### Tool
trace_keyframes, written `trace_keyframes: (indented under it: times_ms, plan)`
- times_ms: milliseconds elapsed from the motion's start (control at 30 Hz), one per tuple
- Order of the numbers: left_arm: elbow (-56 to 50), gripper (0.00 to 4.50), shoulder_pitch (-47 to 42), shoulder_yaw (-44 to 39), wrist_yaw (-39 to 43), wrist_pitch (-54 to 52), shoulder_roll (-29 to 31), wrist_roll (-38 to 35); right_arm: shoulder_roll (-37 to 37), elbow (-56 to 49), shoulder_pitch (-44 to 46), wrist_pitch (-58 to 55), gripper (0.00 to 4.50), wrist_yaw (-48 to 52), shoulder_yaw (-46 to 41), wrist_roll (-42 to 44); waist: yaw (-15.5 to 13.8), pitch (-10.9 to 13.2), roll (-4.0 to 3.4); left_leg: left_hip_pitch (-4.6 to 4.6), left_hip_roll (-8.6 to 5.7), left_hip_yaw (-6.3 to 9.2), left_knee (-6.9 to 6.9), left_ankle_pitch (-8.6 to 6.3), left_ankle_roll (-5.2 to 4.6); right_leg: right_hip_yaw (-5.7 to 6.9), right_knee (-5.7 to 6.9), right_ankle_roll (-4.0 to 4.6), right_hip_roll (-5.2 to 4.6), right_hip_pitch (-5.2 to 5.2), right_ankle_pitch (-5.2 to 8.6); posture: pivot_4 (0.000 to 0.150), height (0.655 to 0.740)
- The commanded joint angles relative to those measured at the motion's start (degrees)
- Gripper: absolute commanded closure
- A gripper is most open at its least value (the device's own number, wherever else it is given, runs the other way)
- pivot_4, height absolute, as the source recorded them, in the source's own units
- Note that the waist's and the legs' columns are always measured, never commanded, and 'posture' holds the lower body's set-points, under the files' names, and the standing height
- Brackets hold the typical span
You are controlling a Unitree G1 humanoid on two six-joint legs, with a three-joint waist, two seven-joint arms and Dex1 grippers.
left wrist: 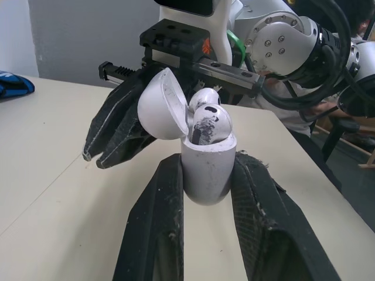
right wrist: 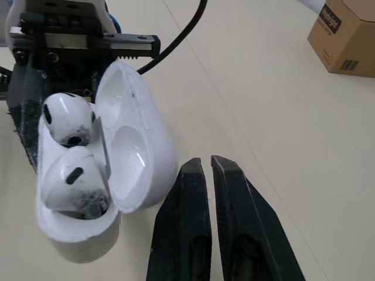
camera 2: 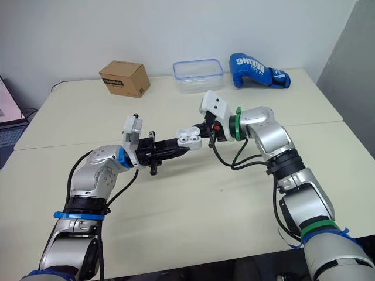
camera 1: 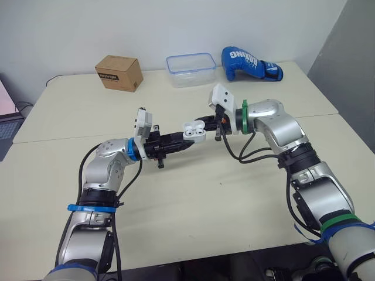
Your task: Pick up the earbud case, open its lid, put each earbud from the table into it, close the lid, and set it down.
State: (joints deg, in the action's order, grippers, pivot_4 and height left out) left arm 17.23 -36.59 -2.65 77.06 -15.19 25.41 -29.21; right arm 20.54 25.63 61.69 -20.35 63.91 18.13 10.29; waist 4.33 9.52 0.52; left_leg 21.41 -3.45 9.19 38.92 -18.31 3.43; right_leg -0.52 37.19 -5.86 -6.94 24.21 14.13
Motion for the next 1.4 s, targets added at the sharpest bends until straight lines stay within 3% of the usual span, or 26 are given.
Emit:
trace_keyframes:
  times_ms: [33, 800, 1267, 1400]
  plan:
    - [-2.55, 3.74, -0.07, -0.88, 0.20, -0.12, 0.79, -1.23, -0.54, -1.63, 0.79, 1.10, 4.24, 1.06, -1.40, 0.17, 0.01, 0.00, 0.00, 0.00, 0.00, 0.00, 0.00, 0.00, 0.00, 0.00, 0.00, 0.00, 0.00, 0.00, 0.00, 0.150, 0.7307]
    - [-2.35, 3.74, 0.44, -2.02, -0.81, -0.80, 1.04, -1.62, 1.24, -15.60, -4.89, -3.69, 4.38, 2.76, -3.28, 1.84, 0.01, 0.00, 0.00, 0.00, -0.01, 0.00, 0.00, 0.00, 0.00, -0.01, 0.02, 0.00, -0.02, 0.01, 0.00, 0.150, 0.7307]
    - [-2.31, 3.74, 0.60, -2.42, -0.85, -1.14, 1.43, -1.62, 1.85, -19.77, -7.18, -4.40, 4.38, 2.71, -3.21, 1.97, 0.00, 0.00, 0.00, 0.00, -0.01, -0.01, 0.01, 0.00, 0.00, -0.01, 0.01, 0.00, -0.02, 0.00, 0.00, 0.150, 0.7307]
    - [-3.50, 3.74, 0.96, -1.67, -3.79, -6.07, 2.35, -1.22, 5.49, -17.88, -4.91, -3.01, 4.38, 3.93, -3.98, 0.24, -0.02, 0.00, 0.00, 0.00, -0.01, 0.00, 0.01, 0.00, 0.00, -0.01, 0.01, 0.00, -0.02, 0.00, 0.00, 0.150, 0.7307]
